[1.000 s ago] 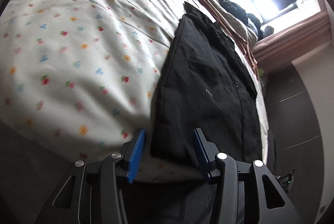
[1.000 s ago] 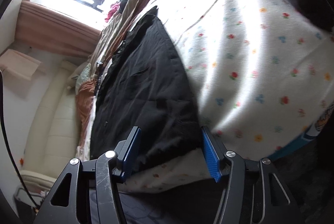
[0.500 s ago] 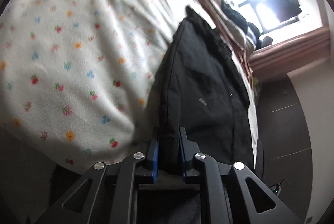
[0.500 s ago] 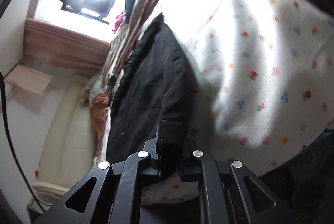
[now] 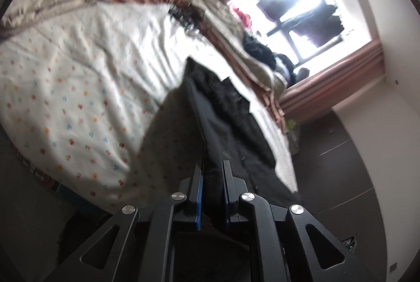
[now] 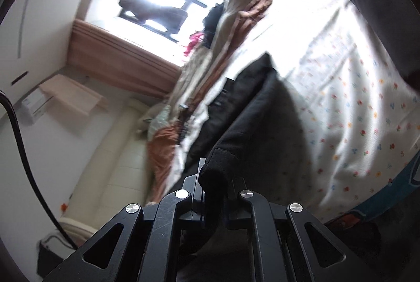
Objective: Fold large clothes
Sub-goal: 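Lift the hem with both grippers and fold it toward the collar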
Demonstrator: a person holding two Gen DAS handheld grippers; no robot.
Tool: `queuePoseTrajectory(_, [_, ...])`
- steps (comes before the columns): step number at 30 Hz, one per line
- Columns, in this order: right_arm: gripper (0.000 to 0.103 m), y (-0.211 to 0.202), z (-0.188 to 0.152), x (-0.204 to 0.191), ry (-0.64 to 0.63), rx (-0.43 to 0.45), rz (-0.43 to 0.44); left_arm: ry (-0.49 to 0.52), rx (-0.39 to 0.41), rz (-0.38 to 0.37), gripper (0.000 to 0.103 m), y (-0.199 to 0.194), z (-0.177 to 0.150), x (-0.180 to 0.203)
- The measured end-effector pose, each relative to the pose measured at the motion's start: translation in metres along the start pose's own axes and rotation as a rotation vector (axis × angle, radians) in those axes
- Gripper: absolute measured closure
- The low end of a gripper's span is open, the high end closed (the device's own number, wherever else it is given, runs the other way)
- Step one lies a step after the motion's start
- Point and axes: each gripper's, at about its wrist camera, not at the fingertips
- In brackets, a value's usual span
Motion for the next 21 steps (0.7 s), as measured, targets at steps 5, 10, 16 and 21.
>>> queuePoseTrajectory(5, [0.094, -0.03, -0.011, -0.04, -0.038, 0.01, 0.071, 0.018, 0.092, -0.045, 0.091, -0.052, 0.012, 0.025])
queuePoseTrajectory(10, [0.094, -0.059, -0.022, -0.076, -0.076, 0.027, 0.139, 0.052, 0.193, -0.093, 0.091, -0.107, 0.022, 0.053])
queuePoseTrajectory(16, [0.094, -0.084, -0.026, -0.112, -0.12, 0.055, 0.221, 0.1, 0.292, -0.14, 0.091, -0.154, 0.032, 0.083])
queuePoseTrajectory(21, [0.094, -0.083, -0.022, -0.122, -0.124, 0.066, 0.242, 0.13, 0.333, -0.143, 0.091, -0.164, 0.042, 0.098])
Point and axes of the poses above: each gripper's, at about its wrist camera, not at the fingertips, and y roughly the way its jaws point, x to its right, z to its top, and after that the axes turned 14 degrees about y, right-handed
